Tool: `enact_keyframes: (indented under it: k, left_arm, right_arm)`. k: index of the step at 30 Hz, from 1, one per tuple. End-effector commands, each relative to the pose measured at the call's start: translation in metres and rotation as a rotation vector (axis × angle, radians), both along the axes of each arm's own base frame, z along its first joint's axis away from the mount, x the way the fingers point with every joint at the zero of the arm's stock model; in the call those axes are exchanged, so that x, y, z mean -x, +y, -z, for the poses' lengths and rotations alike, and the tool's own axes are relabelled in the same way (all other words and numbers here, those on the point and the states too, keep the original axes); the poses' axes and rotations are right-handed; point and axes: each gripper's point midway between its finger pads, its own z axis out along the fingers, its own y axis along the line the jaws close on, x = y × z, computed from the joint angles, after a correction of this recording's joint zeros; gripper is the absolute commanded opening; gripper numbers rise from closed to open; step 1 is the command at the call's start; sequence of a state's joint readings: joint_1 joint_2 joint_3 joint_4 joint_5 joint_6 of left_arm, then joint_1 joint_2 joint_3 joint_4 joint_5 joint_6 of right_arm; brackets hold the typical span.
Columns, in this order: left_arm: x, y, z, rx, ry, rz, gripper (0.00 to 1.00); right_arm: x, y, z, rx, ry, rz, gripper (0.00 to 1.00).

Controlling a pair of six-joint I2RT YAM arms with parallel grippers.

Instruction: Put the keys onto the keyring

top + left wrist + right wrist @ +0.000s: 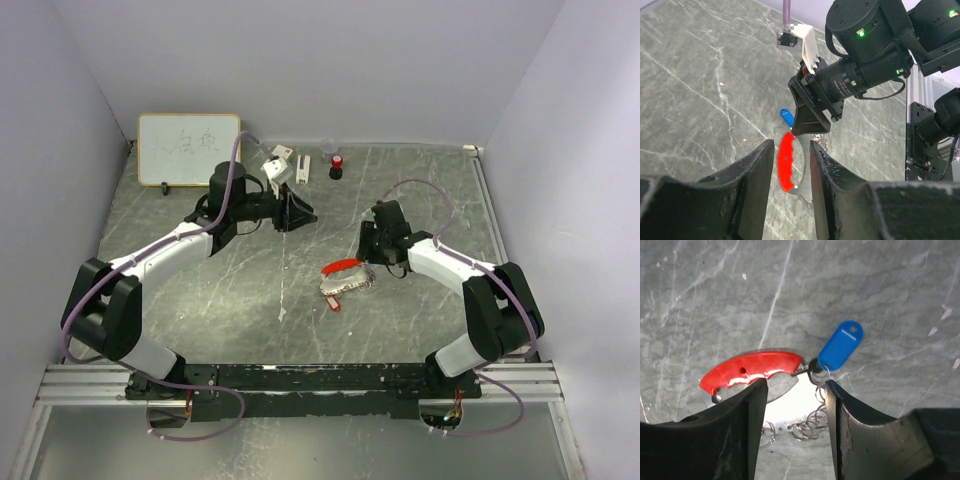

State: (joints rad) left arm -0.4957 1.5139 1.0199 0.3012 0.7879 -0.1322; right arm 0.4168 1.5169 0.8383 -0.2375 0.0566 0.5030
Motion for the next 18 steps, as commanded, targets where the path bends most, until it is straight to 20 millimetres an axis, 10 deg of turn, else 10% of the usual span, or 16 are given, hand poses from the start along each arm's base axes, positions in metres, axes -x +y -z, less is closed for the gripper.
enact_keyframes:
  k: [1, 18]
  left_arm:
    - [-0.001, -0.011, -0.002, -0.012, -0.024, 0.006, 0.45]
    - [0.008, -0.031, 0.016, -0.069, -0.003, 0.03, 0.45]
  right_arm:
    - [0.015, -0.001, 0.003, -0.035, 0.023, 0.005, 0.48]
    - [0.026, -0.004, 0.017, -0.033, 0.04, 0.0, 0.37]
